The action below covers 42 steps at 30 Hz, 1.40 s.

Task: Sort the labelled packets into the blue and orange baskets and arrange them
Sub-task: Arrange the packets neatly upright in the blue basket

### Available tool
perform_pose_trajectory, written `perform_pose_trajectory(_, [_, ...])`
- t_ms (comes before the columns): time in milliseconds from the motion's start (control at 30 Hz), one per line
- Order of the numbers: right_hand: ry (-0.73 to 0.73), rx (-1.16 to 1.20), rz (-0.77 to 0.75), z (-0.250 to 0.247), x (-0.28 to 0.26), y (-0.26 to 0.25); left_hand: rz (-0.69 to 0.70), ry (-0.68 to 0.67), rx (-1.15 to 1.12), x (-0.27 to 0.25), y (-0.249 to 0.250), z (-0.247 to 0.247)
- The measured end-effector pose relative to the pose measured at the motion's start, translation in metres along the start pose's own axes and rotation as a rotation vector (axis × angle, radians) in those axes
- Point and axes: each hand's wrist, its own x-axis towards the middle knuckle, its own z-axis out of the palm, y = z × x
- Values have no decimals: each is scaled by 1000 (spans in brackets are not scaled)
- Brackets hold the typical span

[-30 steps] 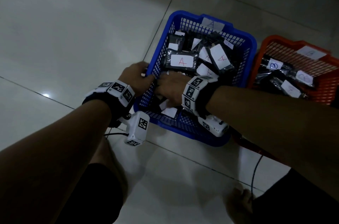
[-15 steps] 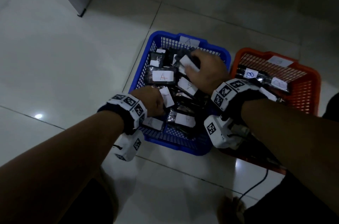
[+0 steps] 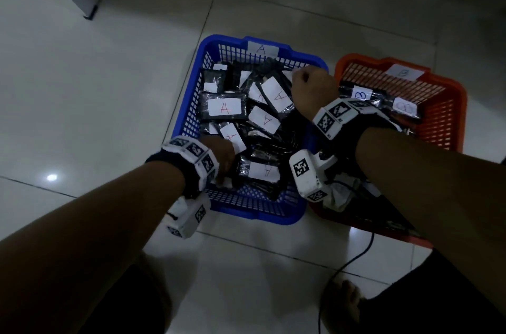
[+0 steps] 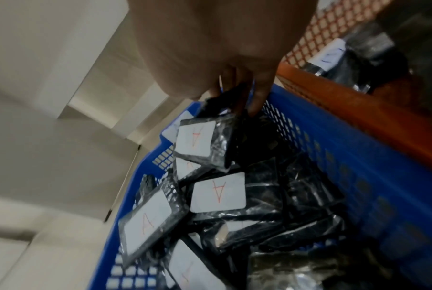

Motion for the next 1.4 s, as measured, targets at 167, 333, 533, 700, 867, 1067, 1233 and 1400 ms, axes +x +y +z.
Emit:
perform_pose_trajectory(167, [57, -139, -98, 5, -5, -2, 377, -444, -499, -24, -14, -135])
perform_pose_trajectory(333, [-9, -80, -138, -3, -10, 3, 187, -144, -815, -6, -31, -175])
perform_pose_trajectory(533, [119, -109, -446, -9, -23, -3, 86, 312, -827, 16, -31, -165])
perform_pose_trajectory(700, [-41, -190, -836, 16, -35, -26, 160, 447, -730, 10, -42, -147])
perform_pose_trajectory(867, [-341, -397, -883, 42, -38, -55, -119, 345, -862, -17, -61, -120])
perform_pose_trajectory(1067, [-424, -562, -804, 46, -35, -69, -180, -74, -786, -55, -64, -74])
perform_pose_trajectory(1233, [-357, -425, -831, 44, -50, -66, -188, -29, -855, -62, -62, -65])
perform_pose_trajectory(1400, [-658, -337, -766, 52, -86, -55, -148, -78, -855, -57, -67, -66])
